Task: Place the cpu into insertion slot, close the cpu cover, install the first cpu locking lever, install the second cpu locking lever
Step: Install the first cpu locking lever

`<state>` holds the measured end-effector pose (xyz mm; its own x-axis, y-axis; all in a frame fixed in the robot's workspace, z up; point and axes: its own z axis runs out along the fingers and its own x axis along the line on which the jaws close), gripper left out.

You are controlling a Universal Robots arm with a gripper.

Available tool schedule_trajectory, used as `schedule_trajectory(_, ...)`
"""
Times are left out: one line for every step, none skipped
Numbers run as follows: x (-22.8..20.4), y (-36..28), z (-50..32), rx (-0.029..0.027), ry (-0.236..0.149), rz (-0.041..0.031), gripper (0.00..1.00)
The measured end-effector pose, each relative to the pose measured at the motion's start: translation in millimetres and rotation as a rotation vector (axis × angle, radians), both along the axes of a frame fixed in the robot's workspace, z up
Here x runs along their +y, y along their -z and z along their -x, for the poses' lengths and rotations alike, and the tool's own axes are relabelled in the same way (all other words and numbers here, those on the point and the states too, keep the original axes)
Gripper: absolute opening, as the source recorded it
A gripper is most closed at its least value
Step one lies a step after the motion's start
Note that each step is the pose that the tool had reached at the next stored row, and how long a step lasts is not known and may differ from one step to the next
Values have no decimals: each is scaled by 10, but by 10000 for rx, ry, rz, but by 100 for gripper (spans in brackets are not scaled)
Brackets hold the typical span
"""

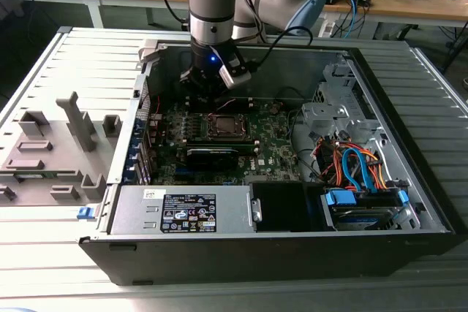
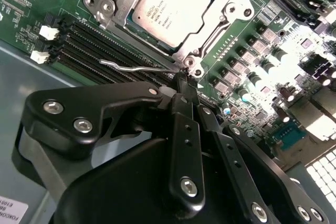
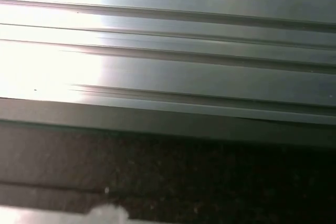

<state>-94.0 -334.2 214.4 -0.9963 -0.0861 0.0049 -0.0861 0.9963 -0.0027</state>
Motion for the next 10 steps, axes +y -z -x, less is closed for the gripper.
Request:
schedule_trajectory(0,5,-1,-1,-6,-1,11)
schedule_trajectory(0,12,-3,0,-15,-1,11)
schedule_trajectory(0,17,-5,0,-23,-1,11)
schedule_trajectory(1,22,-6,0,-30,-1,11)
schedule_trajectory(1,26,-8,0,-38,-1,11)
schedule_trajectory(0,32,-11,1,-48,0,11)
schedule_trajectory(0,36,-13,1,-55,0,11)
schedule_trajectory(0,42,-16,1,-65,1,11)
schedule_trajectory(0,47,-19,1,-72,1,11)
schedule_trajectory(0,54,-23,1,-86,1,11)
